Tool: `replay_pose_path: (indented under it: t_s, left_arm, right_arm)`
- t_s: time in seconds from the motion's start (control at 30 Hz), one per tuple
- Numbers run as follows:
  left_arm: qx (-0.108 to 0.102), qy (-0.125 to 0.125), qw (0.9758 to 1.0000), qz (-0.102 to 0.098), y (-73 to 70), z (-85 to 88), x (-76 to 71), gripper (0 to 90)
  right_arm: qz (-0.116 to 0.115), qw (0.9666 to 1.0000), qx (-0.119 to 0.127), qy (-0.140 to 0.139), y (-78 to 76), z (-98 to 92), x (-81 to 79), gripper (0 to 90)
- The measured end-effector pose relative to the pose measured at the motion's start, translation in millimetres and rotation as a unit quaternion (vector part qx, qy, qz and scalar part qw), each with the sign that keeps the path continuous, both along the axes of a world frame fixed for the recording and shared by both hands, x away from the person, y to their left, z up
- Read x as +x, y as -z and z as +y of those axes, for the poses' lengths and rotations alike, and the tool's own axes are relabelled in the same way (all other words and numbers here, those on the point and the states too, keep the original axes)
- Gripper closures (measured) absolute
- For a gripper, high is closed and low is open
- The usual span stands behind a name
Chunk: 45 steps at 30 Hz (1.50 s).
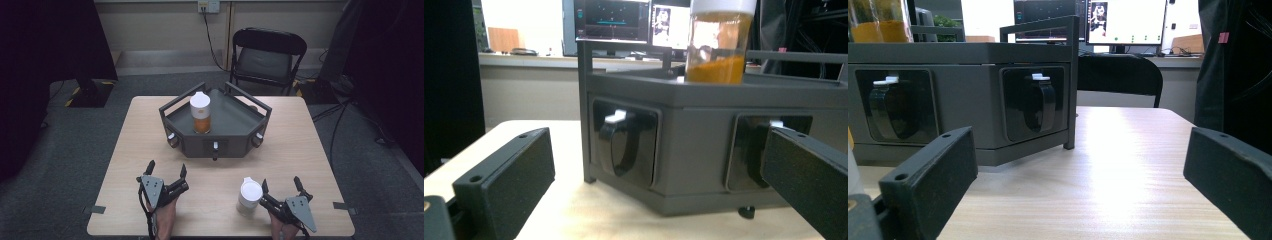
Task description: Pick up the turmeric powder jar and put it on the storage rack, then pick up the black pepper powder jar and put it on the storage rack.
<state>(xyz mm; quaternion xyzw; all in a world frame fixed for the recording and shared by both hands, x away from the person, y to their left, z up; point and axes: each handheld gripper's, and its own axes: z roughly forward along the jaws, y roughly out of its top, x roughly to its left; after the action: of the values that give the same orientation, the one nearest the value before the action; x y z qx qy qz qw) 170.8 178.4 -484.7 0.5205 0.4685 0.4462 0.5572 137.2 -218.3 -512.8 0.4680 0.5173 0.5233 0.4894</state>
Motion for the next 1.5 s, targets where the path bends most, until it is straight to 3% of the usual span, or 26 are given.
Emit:
replay_pose_path:
  t_s: [0.47, 0.53, 0.83, 1.5]
  left_arm:
    - [0.01, -0.008, 0.9999, -0.002, 21.4, -0.3, -11.3, 0.2]
    - [0.023, -0.008, 0.9997, -0.001, 22.8, -0.6, -11.2, 0.2]
    - [0.02, -0.007, 0.9998, -0.002, 30.1, 0.2, -12.5, 0.5]
    - [0.025, -0.014, 0.9996, -0.004, 31.0, -2.5, -13.3, 0.2]
  right_arm:
    - [0.0, 1.0, 0.0, 0.0, 0.0, 0.1, 0.0, 0.0]
    - [0.0, 1.0, 0.0, 0.001, -0.1, 0.3, 0.0, 0.0]
    - [0.0, 1.0, 0.0, 0.001, -0.1, 0.4, 0.0, 0.0]
    - [0.0, 1.0, 0.0, 0.001, 0.0, 0.4, -0.1, 0.0]
